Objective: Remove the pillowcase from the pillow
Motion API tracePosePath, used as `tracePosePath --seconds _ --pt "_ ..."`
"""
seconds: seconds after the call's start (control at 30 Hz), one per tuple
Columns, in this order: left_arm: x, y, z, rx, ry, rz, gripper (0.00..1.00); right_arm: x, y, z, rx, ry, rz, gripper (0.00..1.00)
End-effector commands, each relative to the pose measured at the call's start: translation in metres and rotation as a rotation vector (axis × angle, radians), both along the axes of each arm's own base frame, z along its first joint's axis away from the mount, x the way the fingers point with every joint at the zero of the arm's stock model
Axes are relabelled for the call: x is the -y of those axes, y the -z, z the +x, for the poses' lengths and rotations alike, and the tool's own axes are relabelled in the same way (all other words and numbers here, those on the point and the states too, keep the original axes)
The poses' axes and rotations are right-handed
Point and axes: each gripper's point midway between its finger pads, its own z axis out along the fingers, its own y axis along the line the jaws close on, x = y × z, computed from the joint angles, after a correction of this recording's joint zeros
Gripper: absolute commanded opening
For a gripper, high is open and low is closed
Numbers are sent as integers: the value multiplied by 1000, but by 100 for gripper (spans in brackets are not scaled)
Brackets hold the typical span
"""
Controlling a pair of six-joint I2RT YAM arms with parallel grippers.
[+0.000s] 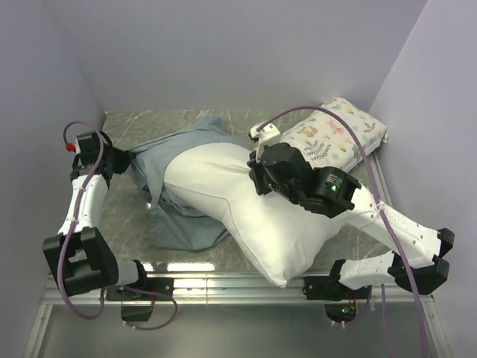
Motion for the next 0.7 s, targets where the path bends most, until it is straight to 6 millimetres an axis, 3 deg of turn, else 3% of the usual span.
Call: tracePosePath --seconds 0.0,0.03,0.07,0.13,0.17,0.2,0.23,0.27,0.37,0.4,0.43,0.47,0.5,0.63,0.67 --pt "-45 -30 4 146 -138 143 23 22 -36 14 124 80 101 0" --pt "-43 -35 3 157 -127 160 30 14 -25 13 99 57 95 0" --pt "-35 -36 2 148 -86 164 49 5 -19 15 86 48 101 0" --pt "-17 -49 0 183 -8 184 63 -1 -8 18 68 43 91 0" --pt "0 -54 -2 194 55 212 91 -6 -1 20 54 47 86 0" --pt "10 -58 -5 201 89 227 99 -8 1 21 50 49 83 0" --pt "18 -73 -14 232 101 268 99 -9 6 22 44 53 74 0" --pt "43 -78 -19 251 167 284 99 -10 11 26 41 66 65 0" --pt "60 -87 -46 262 173 336 99 -5 22 32 28 99 41 0" --pt "76 -75 -55 246 219 327 99 -4 24 33 23 105 44 0" --pt "81 -77 -65 264 225 309 99 0 28 36 17 117 44 0" --pt "93 -58 -73 241 267 292 99 1 26 37 18 119 62 0" --pt "98 -51 -79 238 283 284 100 0 27 36 11 111 68 0" --pt "104 -21 -103 181 276 271 99 5 18 38 22 122 81 0" --pt "105 -11 -108 164 280 270 92 7 15 38 27 125 82 0"
